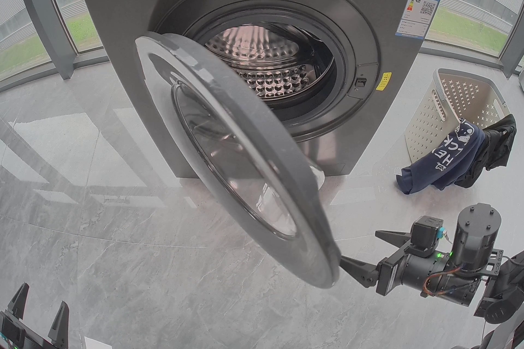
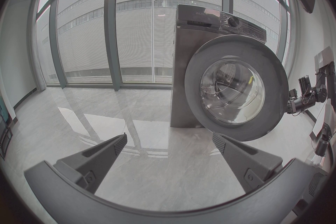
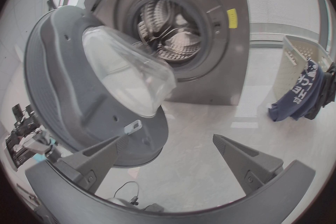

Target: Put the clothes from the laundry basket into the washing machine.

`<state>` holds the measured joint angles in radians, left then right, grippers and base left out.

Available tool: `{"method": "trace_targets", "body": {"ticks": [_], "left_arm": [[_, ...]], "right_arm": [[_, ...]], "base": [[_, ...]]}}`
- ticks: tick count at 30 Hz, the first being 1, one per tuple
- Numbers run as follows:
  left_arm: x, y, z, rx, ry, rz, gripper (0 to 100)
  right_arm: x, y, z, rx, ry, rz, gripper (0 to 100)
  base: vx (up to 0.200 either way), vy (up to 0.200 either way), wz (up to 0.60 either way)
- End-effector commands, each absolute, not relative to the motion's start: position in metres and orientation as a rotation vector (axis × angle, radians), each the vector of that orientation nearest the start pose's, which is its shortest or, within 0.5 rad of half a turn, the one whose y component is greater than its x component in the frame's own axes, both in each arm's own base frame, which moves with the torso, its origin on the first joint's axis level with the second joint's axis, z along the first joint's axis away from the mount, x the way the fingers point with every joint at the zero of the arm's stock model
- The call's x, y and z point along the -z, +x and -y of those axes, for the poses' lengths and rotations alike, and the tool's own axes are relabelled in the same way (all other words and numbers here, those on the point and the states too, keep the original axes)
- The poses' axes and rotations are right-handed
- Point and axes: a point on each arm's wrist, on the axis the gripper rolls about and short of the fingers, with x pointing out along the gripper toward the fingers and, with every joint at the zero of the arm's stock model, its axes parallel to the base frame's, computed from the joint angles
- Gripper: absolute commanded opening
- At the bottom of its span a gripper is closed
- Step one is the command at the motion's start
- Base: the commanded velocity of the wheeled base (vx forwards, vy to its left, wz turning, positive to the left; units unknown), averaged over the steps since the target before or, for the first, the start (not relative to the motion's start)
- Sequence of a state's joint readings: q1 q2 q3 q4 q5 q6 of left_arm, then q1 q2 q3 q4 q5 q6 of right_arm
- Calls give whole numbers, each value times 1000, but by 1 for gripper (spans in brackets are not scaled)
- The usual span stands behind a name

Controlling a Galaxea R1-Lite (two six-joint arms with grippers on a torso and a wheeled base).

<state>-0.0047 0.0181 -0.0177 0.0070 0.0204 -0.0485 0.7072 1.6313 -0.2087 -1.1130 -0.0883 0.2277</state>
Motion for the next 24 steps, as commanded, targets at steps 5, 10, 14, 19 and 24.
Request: {"method": "trace_targets", "body": {"ticks": [5,10,14,19,24], "left_arm": [[-76,-22,-1,-16,-49,-12,100],[-76,-22,-1,-17,-49,-12,100],[-76,-22,-1,-17,-49,-12,100],[-76,-22,-1,-17,-49,-12,100],[-76,-22,-1,-17,-49,-12,100]], "right_arm": [[-101,154,-142,-624,95,-345,100],[-106,171,-140,-558,112,-309,100],[-109,197,-156,-484,125,-263,100],[-107,222,-175,-478,129,-243,100],[-103,253,-194,-465,134,-216,100]], "base": [[0,0,0],[0,0,0],[0,0,0],[0,0,0],[0,0,0]]}}
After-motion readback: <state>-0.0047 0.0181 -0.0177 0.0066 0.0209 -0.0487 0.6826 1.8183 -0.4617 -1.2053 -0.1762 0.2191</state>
